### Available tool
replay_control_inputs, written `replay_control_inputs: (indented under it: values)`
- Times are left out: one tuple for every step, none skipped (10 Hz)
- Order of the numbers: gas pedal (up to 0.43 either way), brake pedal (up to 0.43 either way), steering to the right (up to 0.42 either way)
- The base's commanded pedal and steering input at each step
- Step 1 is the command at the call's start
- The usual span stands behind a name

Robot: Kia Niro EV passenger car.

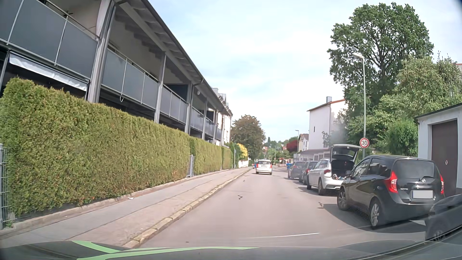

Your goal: Follow the waypoints while adhering to traffic rules and regulations

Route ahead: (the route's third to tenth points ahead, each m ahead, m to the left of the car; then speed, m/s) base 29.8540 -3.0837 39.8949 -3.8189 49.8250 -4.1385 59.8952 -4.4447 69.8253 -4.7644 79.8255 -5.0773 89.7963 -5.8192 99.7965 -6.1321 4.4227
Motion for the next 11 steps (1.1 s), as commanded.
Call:
replay_control_inputs:
  values:
    - [0.169,0.000,0.037]
    - [0.169,0.000,0.050]
    - [0.169,0.000,0.057]
    - [0.169,0.000,0.065]
    - [0.177,0.000,0.072]
    - [0.177,0.000,0.075]
    - [0.177,0.000,0.074]
    - [0.177,0.000,0.074]
    - [0.177,0.000,0.074]
    - [0.177,0.000,0.074]
    - [0.177,0.000,0.071]
